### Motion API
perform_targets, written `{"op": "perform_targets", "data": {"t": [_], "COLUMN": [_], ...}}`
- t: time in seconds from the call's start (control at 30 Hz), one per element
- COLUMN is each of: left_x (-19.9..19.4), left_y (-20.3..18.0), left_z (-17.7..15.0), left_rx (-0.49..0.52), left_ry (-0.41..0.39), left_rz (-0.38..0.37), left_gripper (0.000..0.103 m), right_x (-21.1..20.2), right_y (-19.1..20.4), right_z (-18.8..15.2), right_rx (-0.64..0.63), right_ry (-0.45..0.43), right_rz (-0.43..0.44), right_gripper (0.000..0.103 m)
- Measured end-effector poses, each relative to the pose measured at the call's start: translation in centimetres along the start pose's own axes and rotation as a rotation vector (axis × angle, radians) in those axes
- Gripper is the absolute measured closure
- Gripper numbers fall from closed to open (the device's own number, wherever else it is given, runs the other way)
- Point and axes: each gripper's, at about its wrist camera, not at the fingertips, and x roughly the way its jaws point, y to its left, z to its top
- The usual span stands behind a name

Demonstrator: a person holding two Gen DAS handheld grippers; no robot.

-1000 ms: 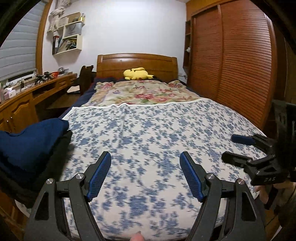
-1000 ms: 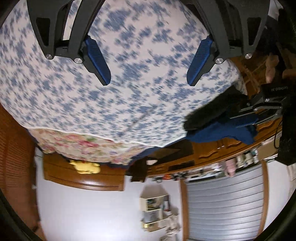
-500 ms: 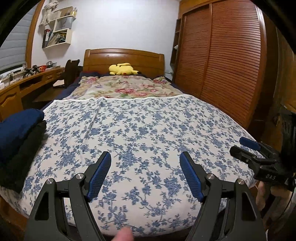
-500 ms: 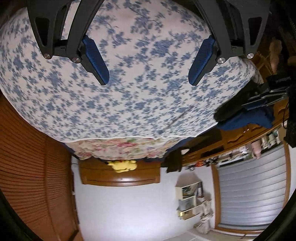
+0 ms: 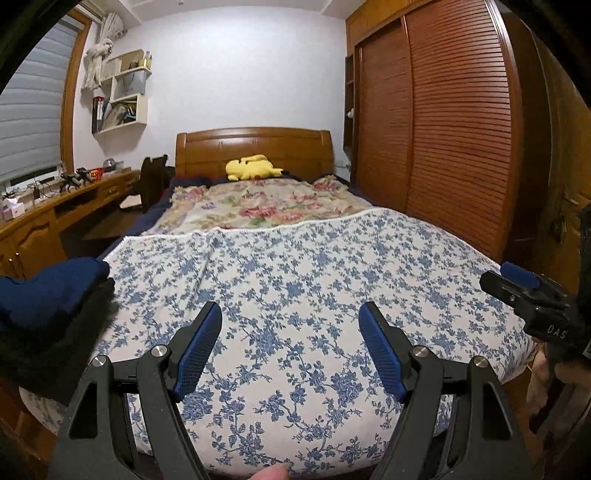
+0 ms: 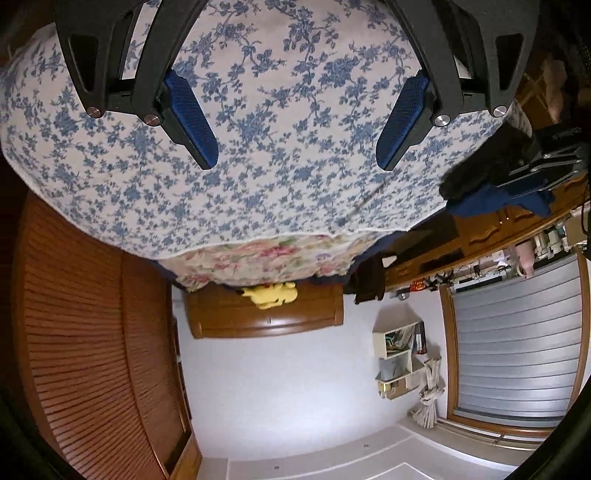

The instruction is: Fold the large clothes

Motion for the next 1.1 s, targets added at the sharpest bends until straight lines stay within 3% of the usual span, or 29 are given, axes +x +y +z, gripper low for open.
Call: {"op": "perform_targets", "data": {"t": [1.1], "left_x": [-0.4], "left_y": [0.6], "left_z": [-0.2], "left_rx": [-0.010], "left_ry": [-0.020], "left_rz": [0.024], "left_gripper": [0.026], "right_x": [1.8], "right_y": [0.3], "right_z": [-1.3], "right_rx": [-0.018], "right_ry": [-0.005], "right_rz": [0.001], "right_gripper": [0.015]}}
